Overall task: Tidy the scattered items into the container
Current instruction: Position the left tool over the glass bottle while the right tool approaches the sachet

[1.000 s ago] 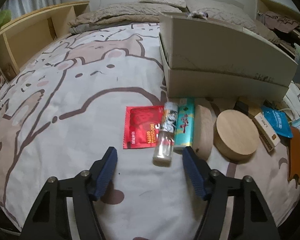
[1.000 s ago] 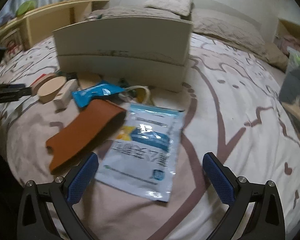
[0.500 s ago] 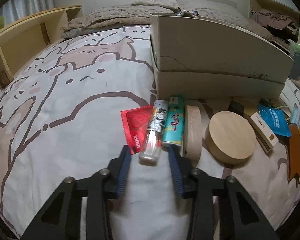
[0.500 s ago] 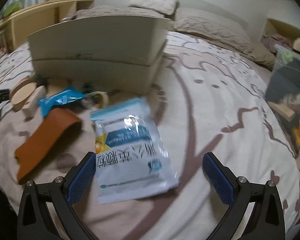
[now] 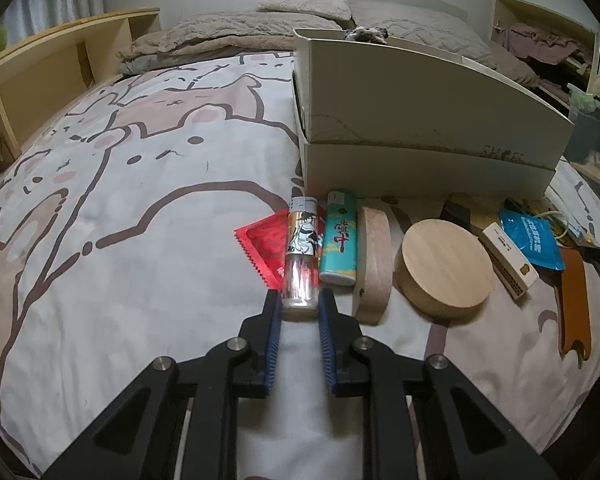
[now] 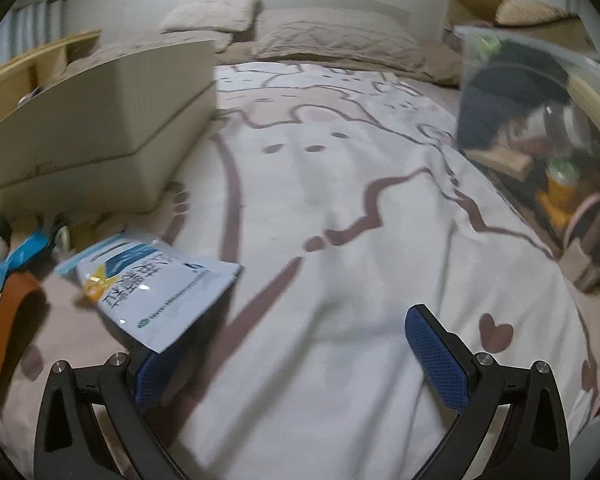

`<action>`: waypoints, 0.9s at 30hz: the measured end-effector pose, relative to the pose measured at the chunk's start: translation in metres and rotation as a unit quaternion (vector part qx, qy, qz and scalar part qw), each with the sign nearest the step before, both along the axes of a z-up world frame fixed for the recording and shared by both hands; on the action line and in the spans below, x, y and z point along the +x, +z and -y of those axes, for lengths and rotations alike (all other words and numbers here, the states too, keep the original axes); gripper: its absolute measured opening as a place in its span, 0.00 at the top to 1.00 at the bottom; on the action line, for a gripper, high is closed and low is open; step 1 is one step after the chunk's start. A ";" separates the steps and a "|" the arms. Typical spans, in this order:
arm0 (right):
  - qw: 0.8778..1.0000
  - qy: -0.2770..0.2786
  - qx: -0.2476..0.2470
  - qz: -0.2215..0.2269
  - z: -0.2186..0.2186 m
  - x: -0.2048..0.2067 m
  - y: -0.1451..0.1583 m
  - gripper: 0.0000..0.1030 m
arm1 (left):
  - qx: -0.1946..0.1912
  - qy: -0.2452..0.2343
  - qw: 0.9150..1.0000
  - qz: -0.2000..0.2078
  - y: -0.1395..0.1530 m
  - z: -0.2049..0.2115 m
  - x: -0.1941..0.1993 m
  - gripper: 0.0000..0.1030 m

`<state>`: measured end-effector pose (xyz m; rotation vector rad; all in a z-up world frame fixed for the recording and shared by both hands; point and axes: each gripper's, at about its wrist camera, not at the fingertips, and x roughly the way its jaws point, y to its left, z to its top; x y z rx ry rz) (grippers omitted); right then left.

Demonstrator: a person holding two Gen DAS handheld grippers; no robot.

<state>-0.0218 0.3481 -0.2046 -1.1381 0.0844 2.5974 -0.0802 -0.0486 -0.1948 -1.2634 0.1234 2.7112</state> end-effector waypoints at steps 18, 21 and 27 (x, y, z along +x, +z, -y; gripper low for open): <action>1.000 -0.004 0.004 -0.010 0.001 0.000 -0.005 0.00 | 0.015 -0.005 0.999 0.049 0.005 0.018 0.043 0.82; 1.000 -0.005 0.005 -0.012 0.002 0.001 -0.005 0.00 | 0.001 0.010 0.999 0.053 0.007 0.025 0.045 0.82; 1.000 -0.005 0.005 -0.015 0.001 0.001 -0.006 0.00 | -0.054 0.056 0.996 0.051 0.007 0.045 0.028 0.82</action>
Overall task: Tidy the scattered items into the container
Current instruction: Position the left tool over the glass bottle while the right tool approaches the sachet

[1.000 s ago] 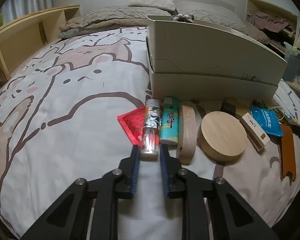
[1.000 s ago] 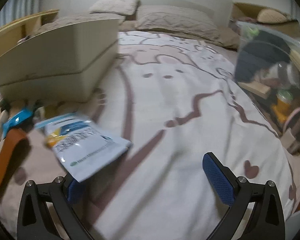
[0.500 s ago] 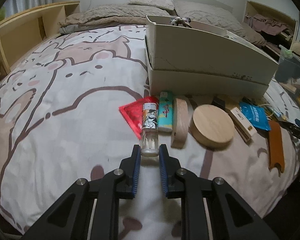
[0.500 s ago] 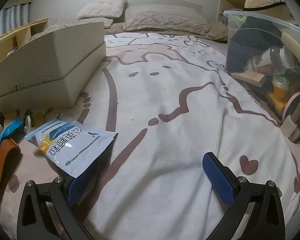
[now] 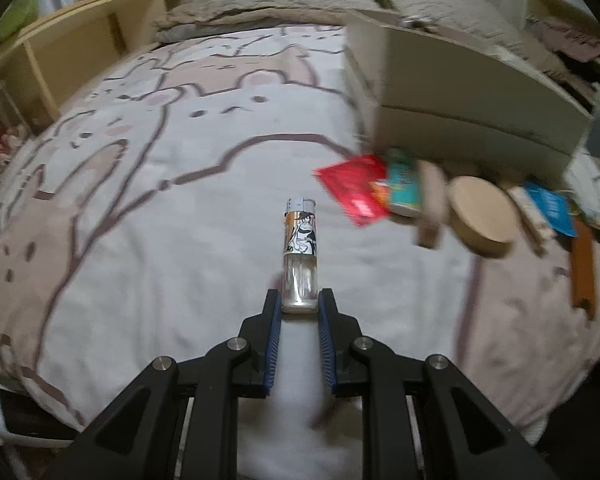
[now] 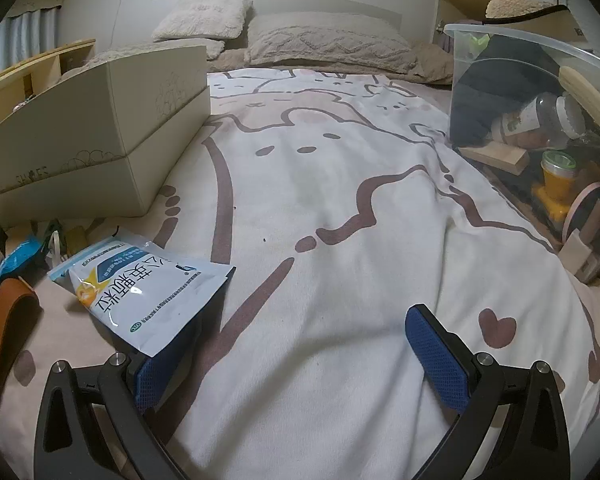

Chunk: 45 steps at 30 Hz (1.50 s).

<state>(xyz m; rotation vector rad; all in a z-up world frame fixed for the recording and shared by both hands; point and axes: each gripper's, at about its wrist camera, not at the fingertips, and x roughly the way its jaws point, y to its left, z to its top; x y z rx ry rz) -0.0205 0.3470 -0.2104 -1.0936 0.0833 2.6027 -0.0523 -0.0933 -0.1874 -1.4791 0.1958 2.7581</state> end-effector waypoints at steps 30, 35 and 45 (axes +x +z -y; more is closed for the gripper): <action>1.000 0.007 -0.017 -0.003 0.004 0.000 0.017 0.00 | -0.073 0.125 0.989 -0.015 -0.003 0.070 -0.055 0.11; 0.999 -0.039 -0.019 0.009 -0.018 -0.005 0.014 0.00 | -0.021 0.082 0.996 -0.019 -0.005 0.060 -0.046 0.06; 0.997 -0.068 -0.044 -0.010 -0.033 0.012 0.020 0.00 | -0.019 -0.006 1.000 -0.017 -0.013 0.014 -0.056 0.01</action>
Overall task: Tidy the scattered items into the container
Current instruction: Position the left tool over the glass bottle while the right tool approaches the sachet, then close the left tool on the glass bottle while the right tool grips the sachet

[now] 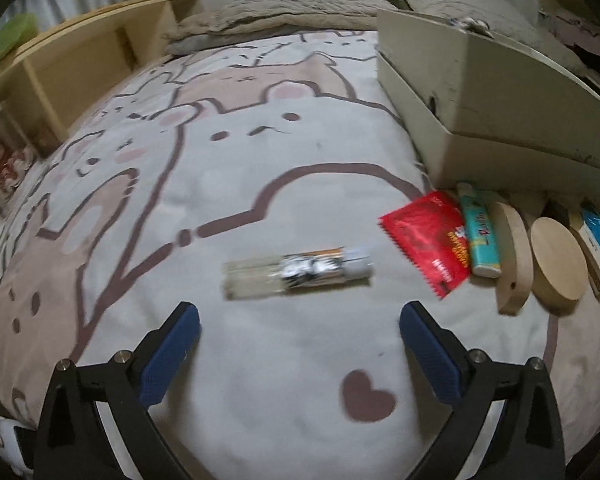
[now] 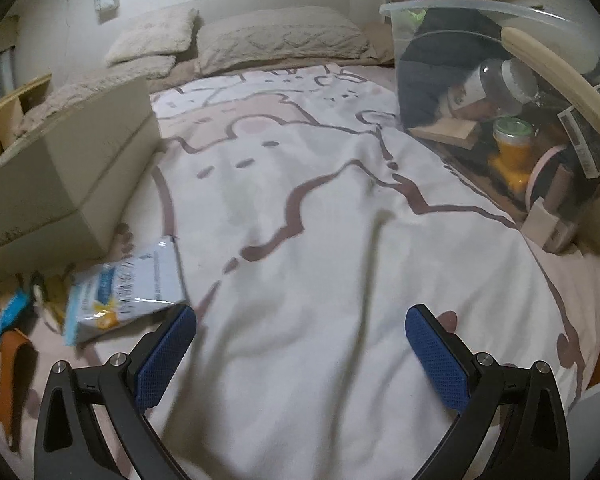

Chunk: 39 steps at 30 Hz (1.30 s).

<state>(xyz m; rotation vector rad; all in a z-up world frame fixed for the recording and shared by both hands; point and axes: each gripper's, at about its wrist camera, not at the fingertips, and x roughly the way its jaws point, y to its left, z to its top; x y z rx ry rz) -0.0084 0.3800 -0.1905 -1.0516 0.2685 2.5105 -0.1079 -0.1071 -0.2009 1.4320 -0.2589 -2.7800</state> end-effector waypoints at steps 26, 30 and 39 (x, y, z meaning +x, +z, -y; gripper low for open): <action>0.969 0.242 0.007 0.045 0.073 -0.072 -0.007 0.00 | 0.037 0.029 0.999 -0.020 -0.008 0.020 -0.032 0.00; 0.972 0.229 0.001 0.057 0.065 -0.075 -0.011 0.00 | 0.035 0.030 0.999 -0.021 -0.009 0.020 -0.032 0.00; 0.971 0.229 0.008 0.068 0.068 -0.077 -0.017 0.00 | 0.028 0.037 0.999 -0.018 -0.012 0.018 -0.034 0.00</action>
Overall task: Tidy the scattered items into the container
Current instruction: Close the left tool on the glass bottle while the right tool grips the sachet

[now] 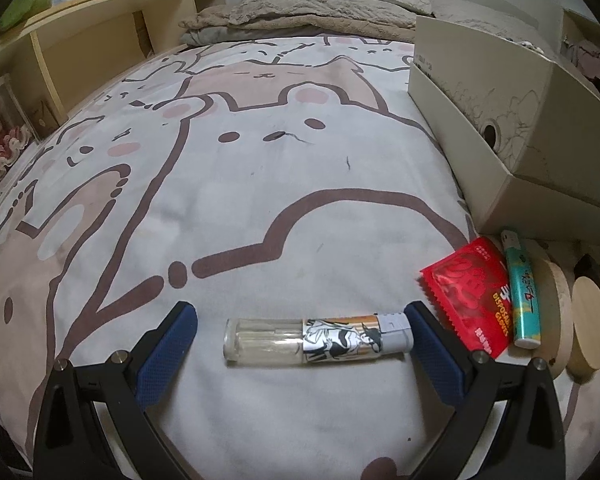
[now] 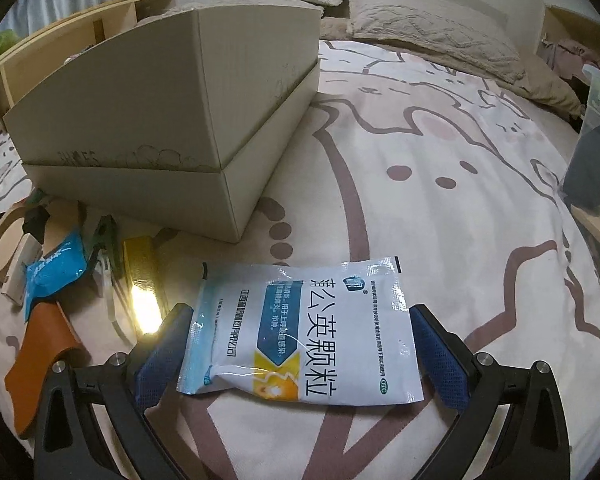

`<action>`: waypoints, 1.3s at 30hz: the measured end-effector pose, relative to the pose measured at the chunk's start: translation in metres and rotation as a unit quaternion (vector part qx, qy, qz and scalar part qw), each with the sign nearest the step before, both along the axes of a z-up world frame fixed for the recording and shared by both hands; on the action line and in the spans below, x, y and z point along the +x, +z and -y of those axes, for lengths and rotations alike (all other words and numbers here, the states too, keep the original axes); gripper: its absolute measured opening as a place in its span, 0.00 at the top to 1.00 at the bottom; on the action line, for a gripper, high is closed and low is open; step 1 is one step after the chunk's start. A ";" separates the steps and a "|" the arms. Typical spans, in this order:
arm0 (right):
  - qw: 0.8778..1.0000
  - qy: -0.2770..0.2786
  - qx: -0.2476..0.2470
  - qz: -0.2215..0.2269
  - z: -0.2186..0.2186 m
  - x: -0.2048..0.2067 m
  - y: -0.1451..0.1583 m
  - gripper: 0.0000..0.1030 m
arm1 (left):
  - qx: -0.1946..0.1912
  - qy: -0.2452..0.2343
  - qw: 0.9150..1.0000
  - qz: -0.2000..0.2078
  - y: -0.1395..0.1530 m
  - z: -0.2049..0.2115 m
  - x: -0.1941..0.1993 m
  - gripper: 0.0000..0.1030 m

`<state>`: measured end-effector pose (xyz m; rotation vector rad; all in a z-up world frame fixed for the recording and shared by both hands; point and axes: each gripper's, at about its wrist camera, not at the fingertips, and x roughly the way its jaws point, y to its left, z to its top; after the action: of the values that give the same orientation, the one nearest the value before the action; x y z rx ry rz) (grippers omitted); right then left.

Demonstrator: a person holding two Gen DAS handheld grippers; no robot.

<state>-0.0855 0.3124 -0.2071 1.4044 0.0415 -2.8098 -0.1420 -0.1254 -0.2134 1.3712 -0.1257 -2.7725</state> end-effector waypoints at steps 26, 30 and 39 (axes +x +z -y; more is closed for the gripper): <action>0.997 -0.003 0.052 -0.057 0.014 0.009 0.003 0.07 | -0.012 -0.011 0.999 -0.030 0.004 -0.016 0.015 0.23; 0.998 0.004 0.035 -0.047 0.011 0.005 0.001 0.07 | -0.008 -0.015 0.999 -0.032 0.004 -0.019 0.017 0.23; 0.999 0.004 0.018 -0.038 0.008 0.004 -0.001 0.07 | -0.005 -0.019 0.999 -0.032 0.004 -0.028 0.021 0.23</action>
<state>-0.0818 0.3048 -0.2086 1.3006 0.0993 -2.8682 -0.1213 -0.0977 -0.2095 1.2890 -0.1661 -2.8399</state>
